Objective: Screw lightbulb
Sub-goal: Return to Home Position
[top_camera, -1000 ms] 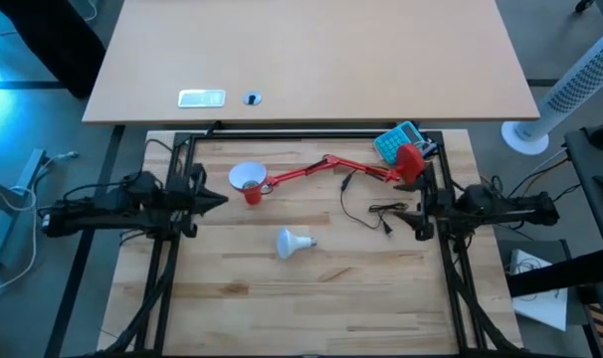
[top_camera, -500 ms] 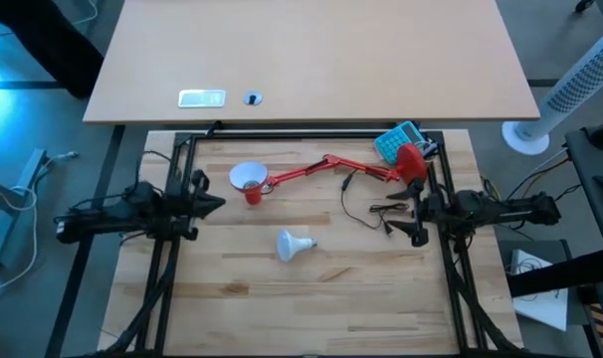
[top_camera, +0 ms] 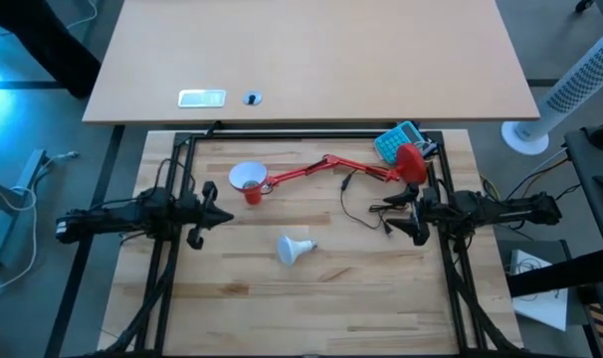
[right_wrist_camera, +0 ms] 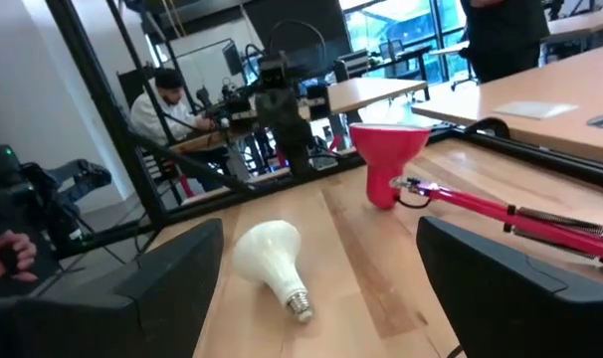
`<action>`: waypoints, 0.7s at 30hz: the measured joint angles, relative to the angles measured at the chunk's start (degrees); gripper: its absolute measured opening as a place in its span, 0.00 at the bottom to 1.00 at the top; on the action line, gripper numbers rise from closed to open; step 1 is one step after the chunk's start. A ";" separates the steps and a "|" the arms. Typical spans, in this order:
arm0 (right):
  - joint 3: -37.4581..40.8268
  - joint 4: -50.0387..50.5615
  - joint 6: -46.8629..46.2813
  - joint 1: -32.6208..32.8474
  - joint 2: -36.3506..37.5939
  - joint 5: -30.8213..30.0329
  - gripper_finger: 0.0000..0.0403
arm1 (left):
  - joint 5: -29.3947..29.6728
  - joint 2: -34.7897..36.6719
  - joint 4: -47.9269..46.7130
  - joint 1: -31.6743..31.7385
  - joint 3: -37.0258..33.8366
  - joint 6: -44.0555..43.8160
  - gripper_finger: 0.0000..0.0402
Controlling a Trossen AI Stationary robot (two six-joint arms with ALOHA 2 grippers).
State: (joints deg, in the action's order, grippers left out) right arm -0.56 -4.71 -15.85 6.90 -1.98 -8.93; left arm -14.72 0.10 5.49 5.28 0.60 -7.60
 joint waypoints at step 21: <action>0.00 0.10 -0.46 -0.02 0.00 -0.05 0.83 | -2.32 -0.75 -1.90 -1.07 -0.04 8.51 0.00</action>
State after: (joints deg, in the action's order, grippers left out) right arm -0.56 -4.62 -16.32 6.87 -1.98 -8.98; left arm -17.04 -0.65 3.59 4.21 0.56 0.91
